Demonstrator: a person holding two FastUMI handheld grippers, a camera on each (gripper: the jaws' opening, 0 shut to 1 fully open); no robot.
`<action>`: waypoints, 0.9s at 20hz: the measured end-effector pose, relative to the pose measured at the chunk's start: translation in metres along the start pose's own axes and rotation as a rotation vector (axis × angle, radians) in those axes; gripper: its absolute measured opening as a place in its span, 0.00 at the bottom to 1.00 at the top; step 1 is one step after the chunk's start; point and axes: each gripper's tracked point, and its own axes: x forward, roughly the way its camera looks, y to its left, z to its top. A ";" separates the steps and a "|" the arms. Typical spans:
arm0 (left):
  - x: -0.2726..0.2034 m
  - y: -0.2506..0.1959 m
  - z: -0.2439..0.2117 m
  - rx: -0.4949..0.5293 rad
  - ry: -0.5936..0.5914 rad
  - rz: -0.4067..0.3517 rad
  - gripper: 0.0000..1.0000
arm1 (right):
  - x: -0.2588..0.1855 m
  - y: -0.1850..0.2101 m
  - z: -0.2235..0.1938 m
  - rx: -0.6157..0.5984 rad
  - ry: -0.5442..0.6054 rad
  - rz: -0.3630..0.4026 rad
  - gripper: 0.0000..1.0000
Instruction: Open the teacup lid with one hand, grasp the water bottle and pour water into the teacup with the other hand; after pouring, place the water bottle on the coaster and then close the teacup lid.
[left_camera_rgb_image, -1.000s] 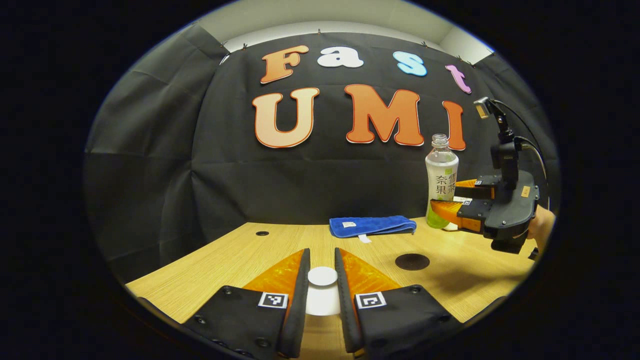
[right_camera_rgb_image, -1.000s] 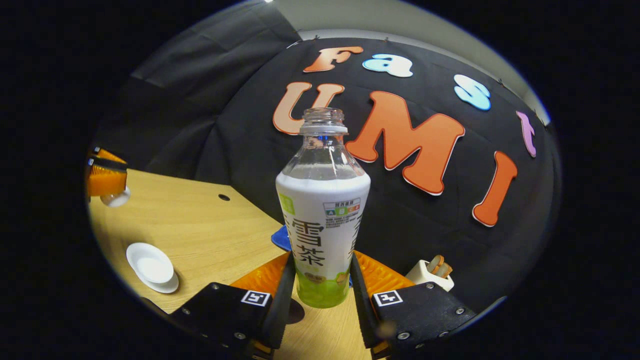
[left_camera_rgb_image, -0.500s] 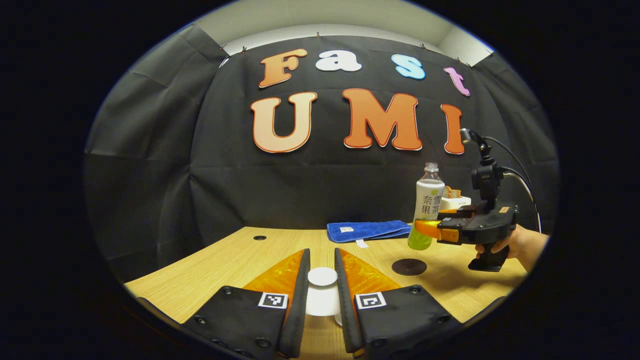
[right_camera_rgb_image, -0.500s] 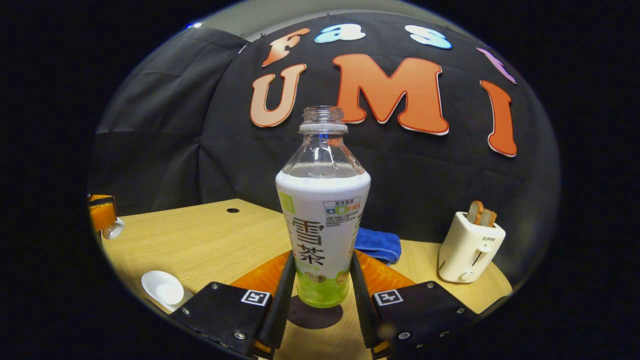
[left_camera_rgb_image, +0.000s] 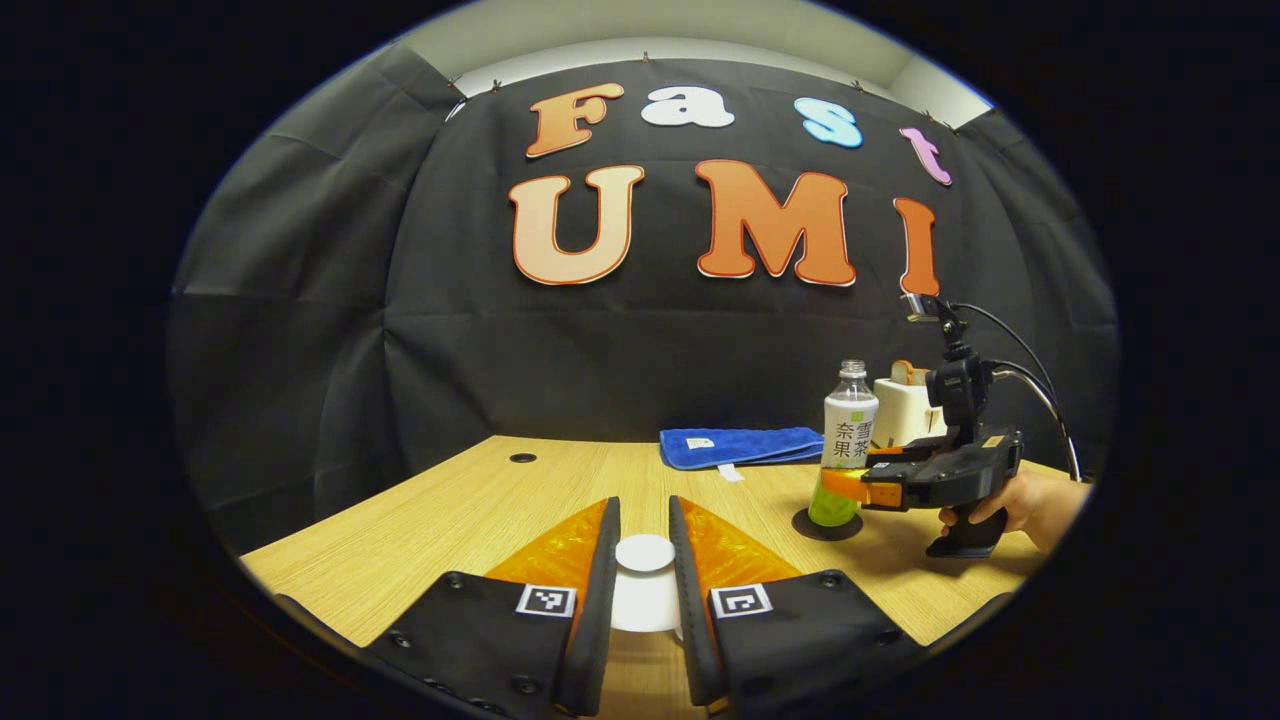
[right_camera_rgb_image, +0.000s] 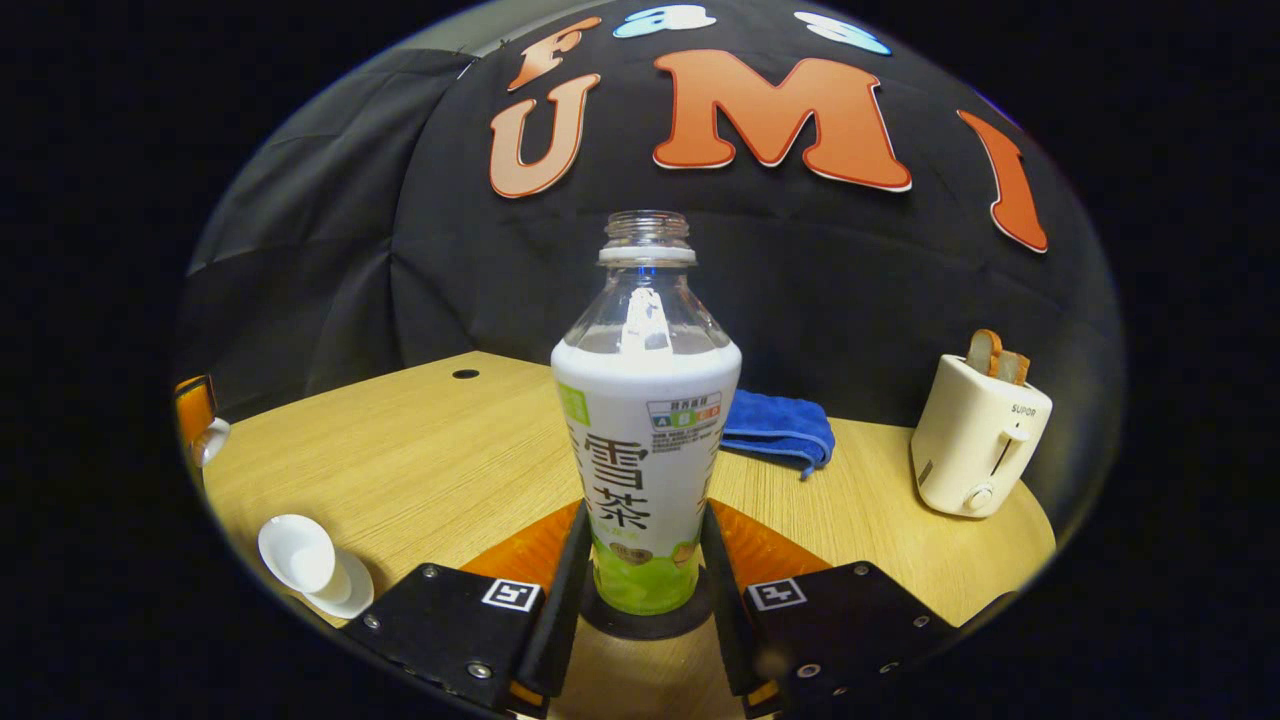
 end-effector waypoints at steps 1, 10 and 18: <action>0.002 0.000 -0.002 -0.002 0.007 0.001 0.35 | 0.001 0.000 -0.003 0.006 0.009 -0.001 0.61; 0.012 -0.023 0.005 -0.051 0.005 -0.048 0.35 | 0.000 -0.004 -0.006 0.058 0.035 0.023 0.67; 0.022 -0.051 -0.002 -0.064 0.033 -0.103 0.33 | -0.034 -0.009 0.001 0.032 0.001 0.039 0.95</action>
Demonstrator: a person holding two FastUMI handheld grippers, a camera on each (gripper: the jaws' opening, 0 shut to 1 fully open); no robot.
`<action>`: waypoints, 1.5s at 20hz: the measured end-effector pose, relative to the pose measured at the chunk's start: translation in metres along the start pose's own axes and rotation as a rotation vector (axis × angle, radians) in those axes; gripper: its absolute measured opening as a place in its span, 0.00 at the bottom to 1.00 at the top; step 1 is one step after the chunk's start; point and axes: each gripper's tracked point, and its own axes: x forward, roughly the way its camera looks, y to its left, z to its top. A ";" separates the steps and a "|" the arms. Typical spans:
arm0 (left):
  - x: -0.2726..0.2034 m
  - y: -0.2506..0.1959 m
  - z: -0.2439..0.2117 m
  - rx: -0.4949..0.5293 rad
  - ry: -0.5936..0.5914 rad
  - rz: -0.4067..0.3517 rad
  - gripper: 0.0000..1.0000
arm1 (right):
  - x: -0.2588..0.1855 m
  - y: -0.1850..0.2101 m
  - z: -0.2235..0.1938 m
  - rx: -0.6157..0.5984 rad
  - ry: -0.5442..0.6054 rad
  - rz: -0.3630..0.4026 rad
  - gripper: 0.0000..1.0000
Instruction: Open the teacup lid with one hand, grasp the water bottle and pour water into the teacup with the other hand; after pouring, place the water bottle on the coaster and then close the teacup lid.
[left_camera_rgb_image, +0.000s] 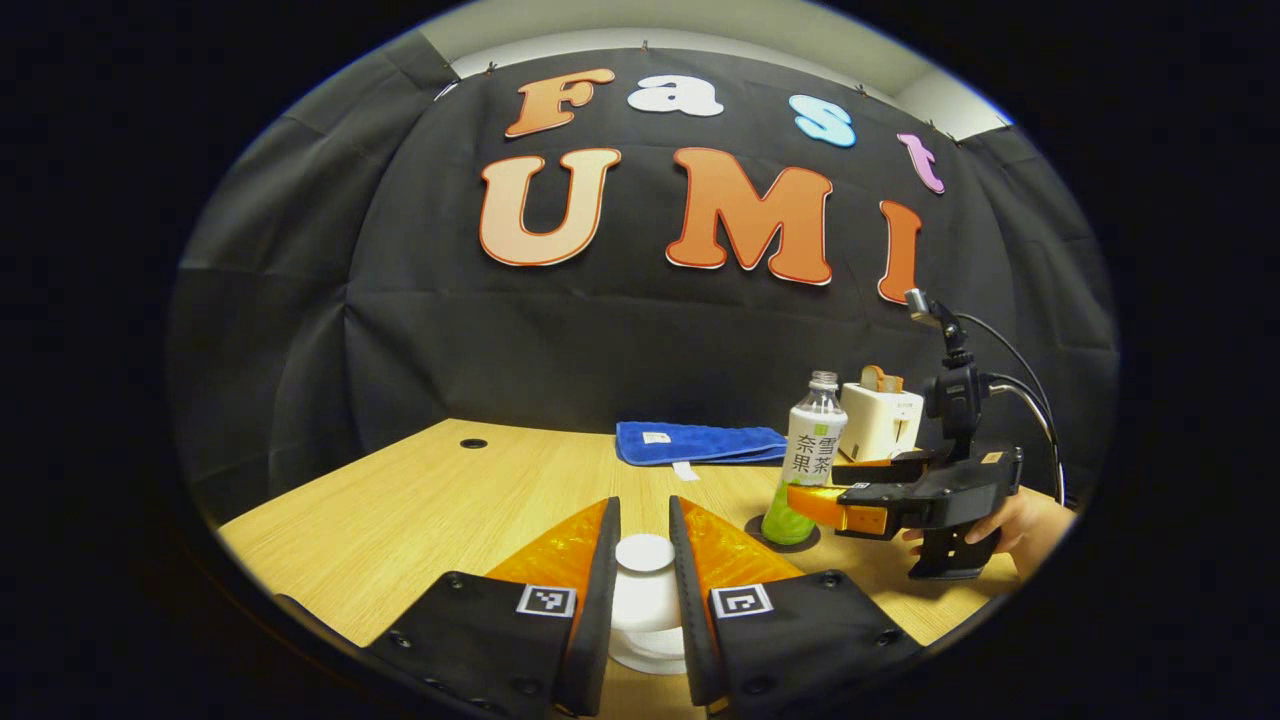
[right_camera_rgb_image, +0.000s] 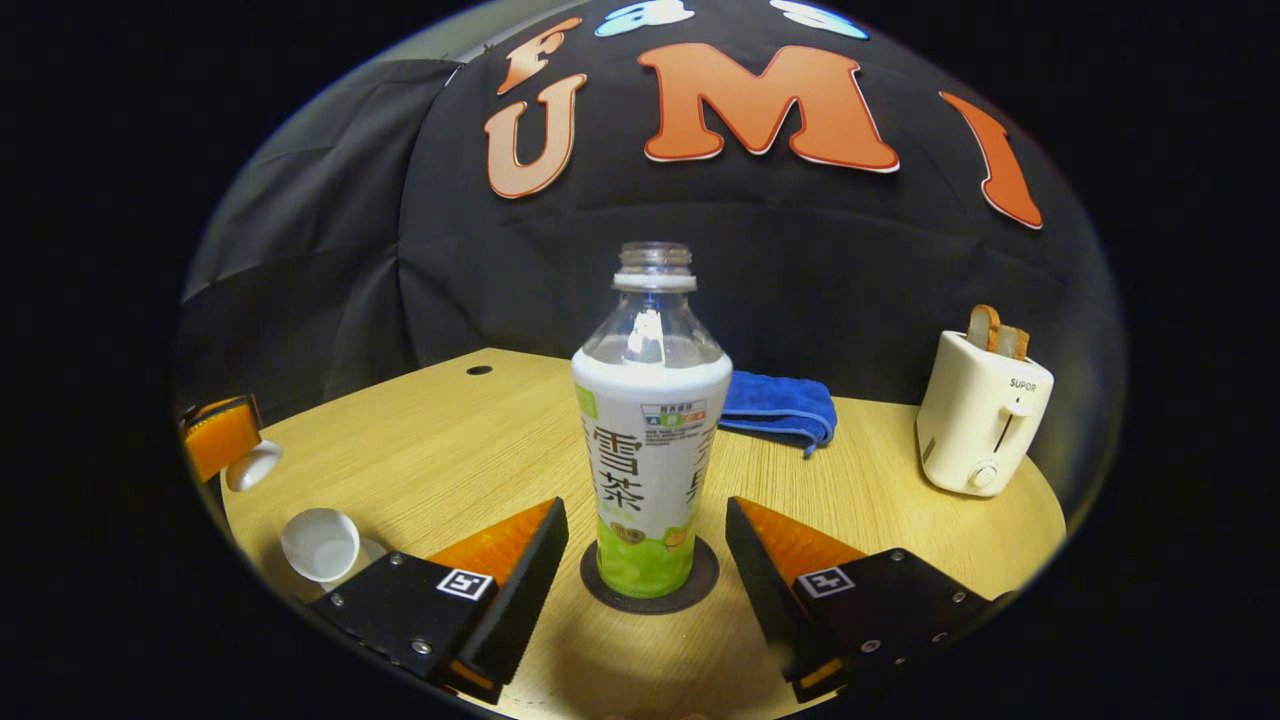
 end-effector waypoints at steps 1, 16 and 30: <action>0.002 -0.004 -0.002 0.002 0.003 -0.004 0.35 | -0.006 -0.003 0.003 -0.002 -0.011 -0.003 0.96; 0.018 -0.022 -0.065 0.077 0.128 -0.023 0.38 | -0.071 -0.026 0.020 0.038 -0.134 -0.030 0.97; -0.004 0.008 0.028 0.107 -0.120 0.079 0.85 | -0.110 -0.021 0.043 -0.018 -0.225 -0.040 0.97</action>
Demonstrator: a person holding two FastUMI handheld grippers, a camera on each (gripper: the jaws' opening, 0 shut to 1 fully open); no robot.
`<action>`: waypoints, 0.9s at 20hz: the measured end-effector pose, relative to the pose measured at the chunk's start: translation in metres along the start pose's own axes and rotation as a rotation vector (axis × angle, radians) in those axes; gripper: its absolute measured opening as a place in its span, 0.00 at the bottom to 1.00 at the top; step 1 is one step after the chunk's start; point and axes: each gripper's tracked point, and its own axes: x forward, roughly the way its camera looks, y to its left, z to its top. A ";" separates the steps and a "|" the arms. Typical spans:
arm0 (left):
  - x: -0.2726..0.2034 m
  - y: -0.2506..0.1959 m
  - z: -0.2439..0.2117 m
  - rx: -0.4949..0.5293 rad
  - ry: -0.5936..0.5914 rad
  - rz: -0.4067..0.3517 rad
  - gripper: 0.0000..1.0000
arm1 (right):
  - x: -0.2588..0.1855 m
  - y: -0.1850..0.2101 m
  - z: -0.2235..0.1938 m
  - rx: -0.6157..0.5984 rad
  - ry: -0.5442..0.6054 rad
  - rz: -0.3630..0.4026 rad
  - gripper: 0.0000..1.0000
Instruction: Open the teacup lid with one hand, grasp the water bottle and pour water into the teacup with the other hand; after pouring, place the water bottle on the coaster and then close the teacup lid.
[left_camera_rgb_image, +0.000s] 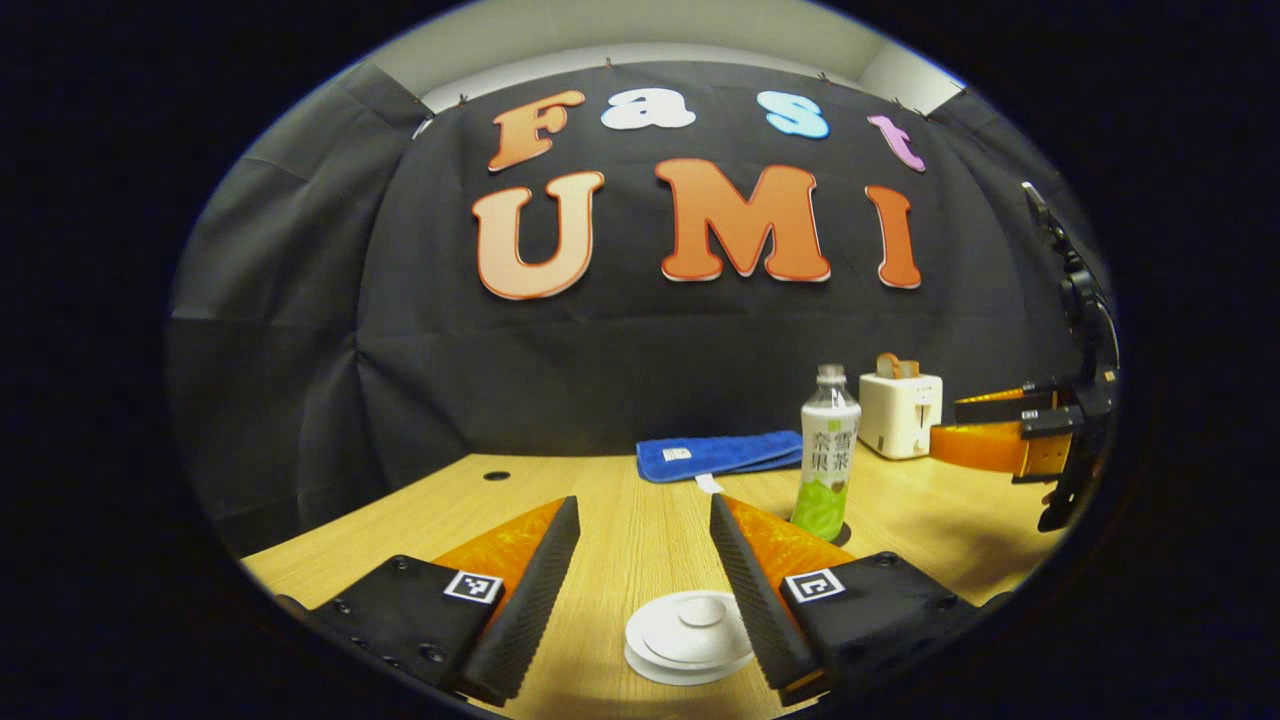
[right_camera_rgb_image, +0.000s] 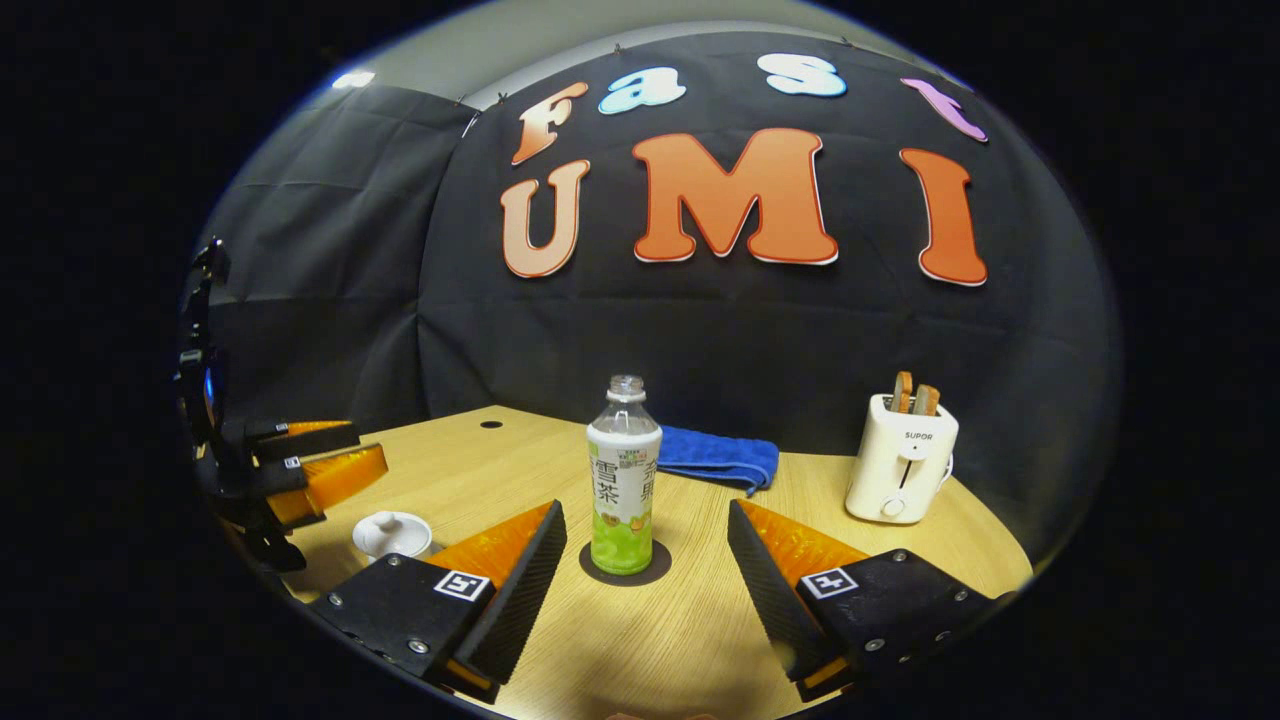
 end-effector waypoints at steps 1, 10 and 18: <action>-0.003 0.003 0.013 -0.016 -0.023 0.001 0.90 | -0.005 -0.001 0.006 -0.005 -0.013 -0.008 0.97; -0.033 0.017 0.091 -0.041 -0.126 0.046 0.97 | -0.058 -0.001 0.058 -0.032 -0.115 -0.076 0.97; -0.058 -0.015 0.116 -0.060 -0.103 -0.003 0.94 | -0.098 0.006 0.086 -0.049 -0.190 -0.110 0.93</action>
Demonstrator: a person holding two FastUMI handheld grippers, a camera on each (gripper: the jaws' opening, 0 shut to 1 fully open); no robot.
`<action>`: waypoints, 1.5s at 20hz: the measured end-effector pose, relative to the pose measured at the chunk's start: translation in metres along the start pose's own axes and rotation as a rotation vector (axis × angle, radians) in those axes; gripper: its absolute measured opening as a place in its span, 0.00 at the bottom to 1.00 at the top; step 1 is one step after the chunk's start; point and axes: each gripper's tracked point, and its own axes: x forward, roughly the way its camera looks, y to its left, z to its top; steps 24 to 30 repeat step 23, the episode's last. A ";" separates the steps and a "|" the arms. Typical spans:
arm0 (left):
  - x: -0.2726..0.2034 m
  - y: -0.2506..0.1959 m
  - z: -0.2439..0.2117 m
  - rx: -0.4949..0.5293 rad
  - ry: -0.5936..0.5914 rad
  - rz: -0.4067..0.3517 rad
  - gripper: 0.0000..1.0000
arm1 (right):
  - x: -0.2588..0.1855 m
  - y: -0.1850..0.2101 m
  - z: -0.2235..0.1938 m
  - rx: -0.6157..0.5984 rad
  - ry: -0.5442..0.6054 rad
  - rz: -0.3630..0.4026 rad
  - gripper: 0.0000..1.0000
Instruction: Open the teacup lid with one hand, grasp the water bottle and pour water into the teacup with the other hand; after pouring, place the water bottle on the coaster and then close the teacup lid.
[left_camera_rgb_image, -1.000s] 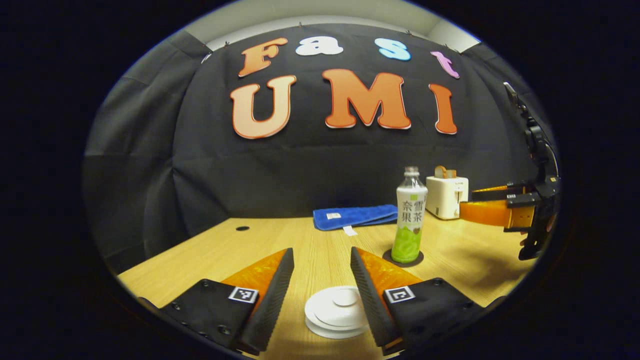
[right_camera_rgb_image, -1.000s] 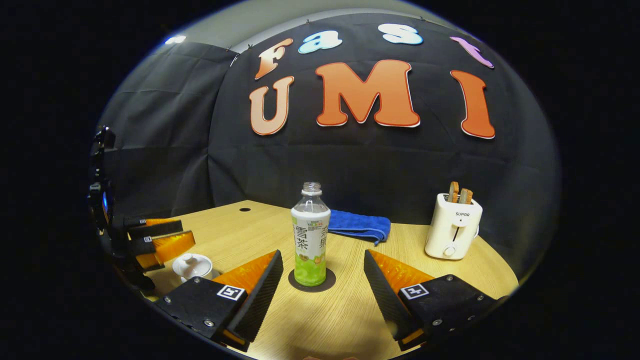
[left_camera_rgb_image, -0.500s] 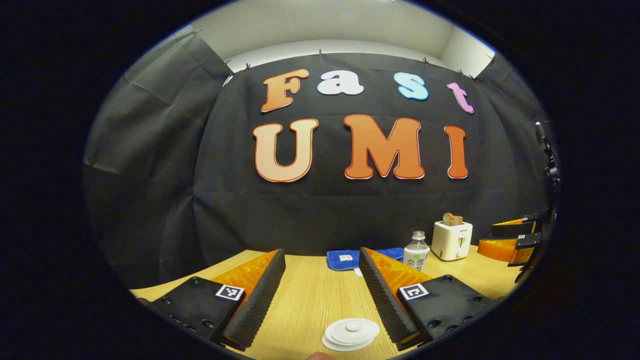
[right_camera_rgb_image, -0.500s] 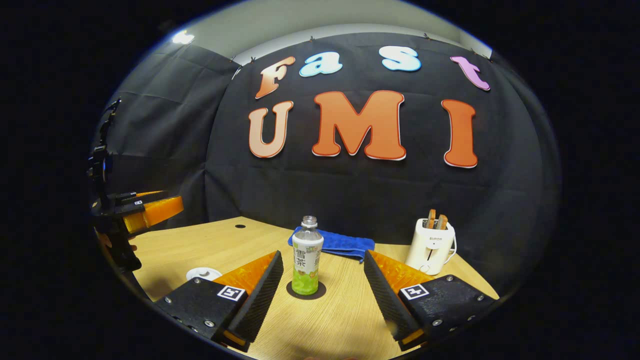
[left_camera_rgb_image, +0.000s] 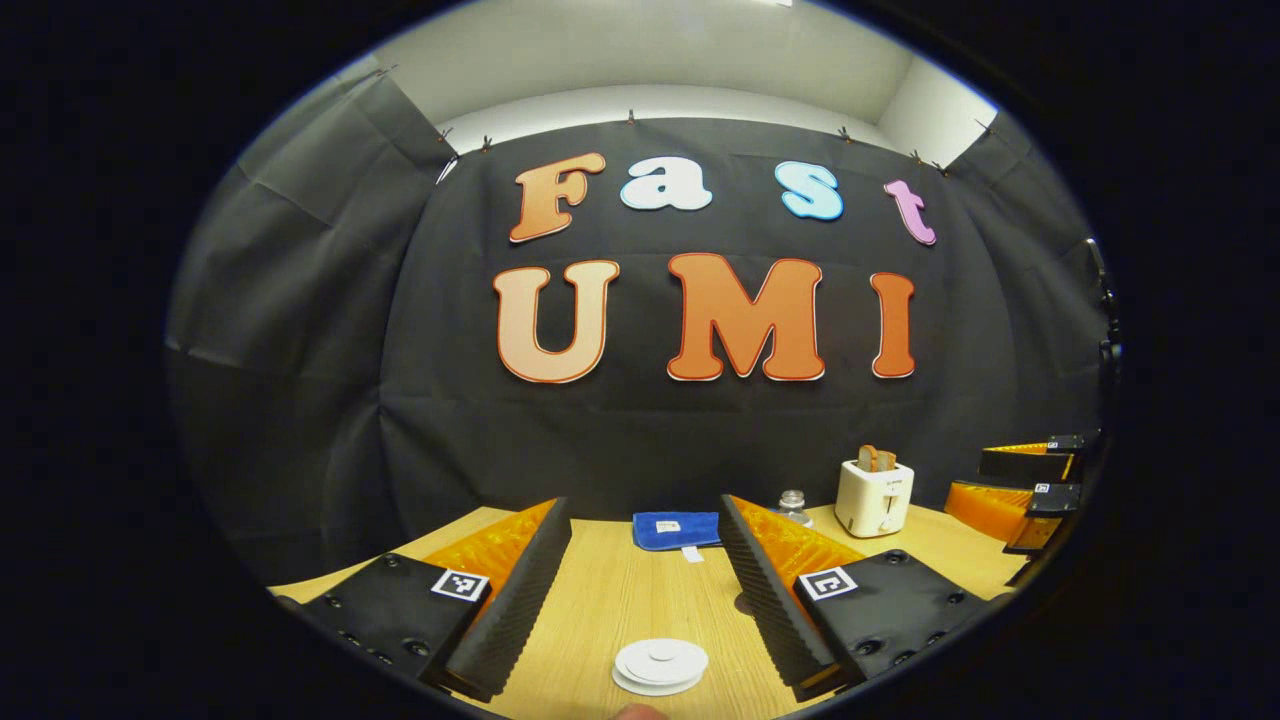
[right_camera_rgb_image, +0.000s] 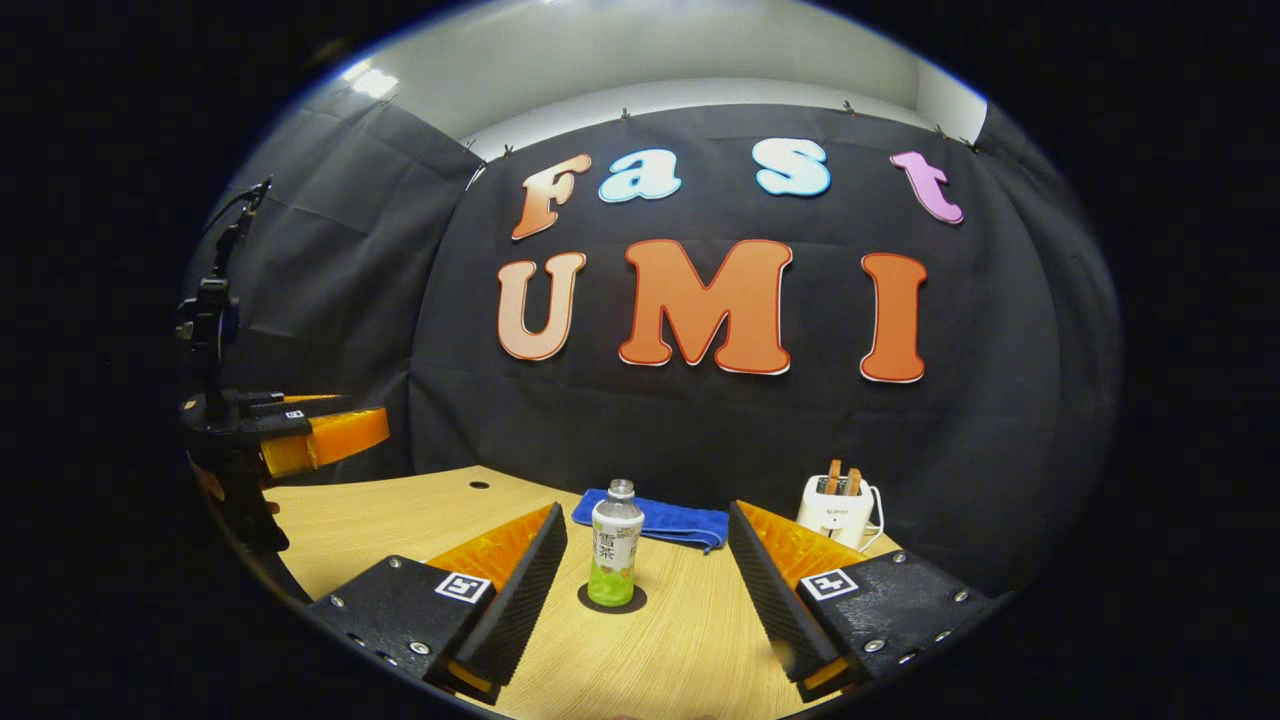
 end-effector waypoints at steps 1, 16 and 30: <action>-0.002 -0.004 0.003 -0.008 0.001 -0.006 0.94 | -0.002 -0.002 0.002 -0.001 -0.003 -0.007 0.93; -0.018 -0.013 0.028 -0.026 -0.013 -0.016 0.95 | -0.035 -0.021 0.036 0.065 -0.055 -0.070 0.97; -0.036 -0.009 0.042 -0.026 -0.025 0.005 0.95 | -0.069 -0.038 0.058 0.037 -0.105 -0.128 0.96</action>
